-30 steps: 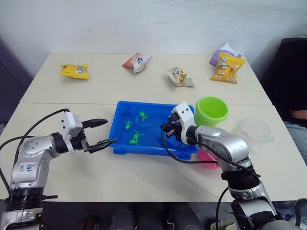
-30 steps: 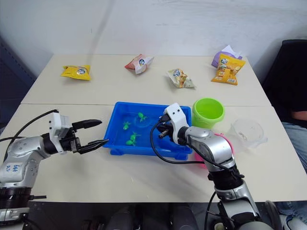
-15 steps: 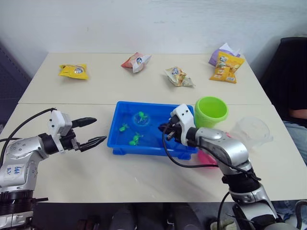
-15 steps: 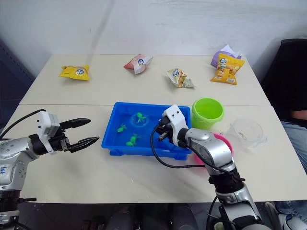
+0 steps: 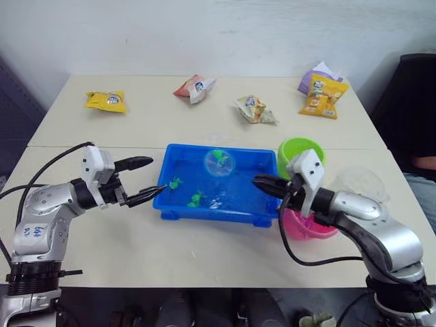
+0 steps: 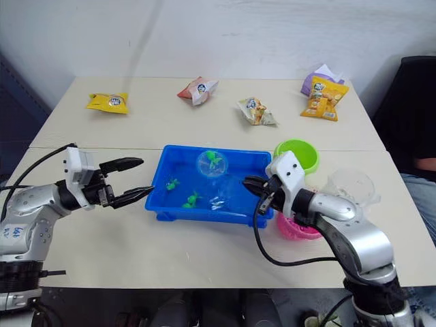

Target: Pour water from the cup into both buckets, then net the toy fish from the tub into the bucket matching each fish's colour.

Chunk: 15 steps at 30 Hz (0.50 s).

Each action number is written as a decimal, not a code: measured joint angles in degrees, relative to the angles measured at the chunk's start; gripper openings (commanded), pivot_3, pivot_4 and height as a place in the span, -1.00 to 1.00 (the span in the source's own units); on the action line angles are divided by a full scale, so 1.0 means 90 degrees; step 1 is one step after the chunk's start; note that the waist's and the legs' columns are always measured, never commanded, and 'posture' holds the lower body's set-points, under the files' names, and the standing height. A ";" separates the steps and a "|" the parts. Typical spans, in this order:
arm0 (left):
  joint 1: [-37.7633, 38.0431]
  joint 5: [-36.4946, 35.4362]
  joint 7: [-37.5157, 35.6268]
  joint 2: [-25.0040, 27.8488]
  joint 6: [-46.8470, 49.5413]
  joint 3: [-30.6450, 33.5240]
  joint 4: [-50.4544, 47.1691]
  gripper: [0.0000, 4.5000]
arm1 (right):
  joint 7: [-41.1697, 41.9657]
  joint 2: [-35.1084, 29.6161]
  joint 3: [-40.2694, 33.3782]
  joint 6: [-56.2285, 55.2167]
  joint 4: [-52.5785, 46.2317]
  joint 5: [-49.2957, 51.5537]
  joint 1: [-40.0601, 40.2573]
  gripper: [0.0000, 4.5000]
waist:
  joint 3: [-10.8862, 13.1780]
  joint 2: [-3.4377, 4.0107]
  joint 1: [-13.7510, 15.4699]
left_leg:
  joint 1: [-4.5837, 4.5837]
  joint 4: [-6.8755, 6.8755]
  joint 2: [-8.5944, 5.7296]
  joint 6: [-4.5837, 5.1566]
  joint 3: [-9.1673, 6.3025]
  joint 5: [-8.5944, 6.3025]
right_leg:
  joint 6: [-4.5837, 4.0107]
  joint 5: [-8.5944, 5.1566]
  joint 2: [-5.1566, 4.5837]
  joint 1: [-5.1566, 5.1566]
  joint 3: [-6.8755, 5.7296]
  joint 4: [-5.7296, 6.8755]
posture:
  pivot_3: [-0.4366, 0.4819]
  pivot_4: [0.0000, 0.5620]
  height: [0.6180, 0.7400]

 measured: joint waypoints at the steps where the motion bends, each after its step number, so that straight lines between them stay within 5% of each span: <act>1: -0.0096 0.0000 -0.0020 -0.0055 0.0002 -0.0070 0.0015 0.99 | -0.0014 -0.0040 -0.0187 -0.0002 -0.0076 0.0019 0.0070 -1.00 | 0.0000 0.0000 0.0008 | -0.0001 0.0004 0.0000 0.0000 0.0000 0.0000 | 0.0000 0.0000 0.0000 0.0001 0.0000 0.0001 | -0.05 -0.47 1.00; 15: -0.0983 0.0094 -0.0369 -0.0528 -0.0094 -0.0765 0.0662 0.99 | -0.0117 -0.0931 -0.2223 0.0071 -0.0347 0.0305 0.1069 -1.00 | 0.0001 -0.0002 0.0017 | 0.0002 0.0012 -0.0003 0.0001 0.0003 0.0002 | 0.0002 0.0001 0.0006 0.0008 0.0001 0.0002 | -0.05 -0.47 1.00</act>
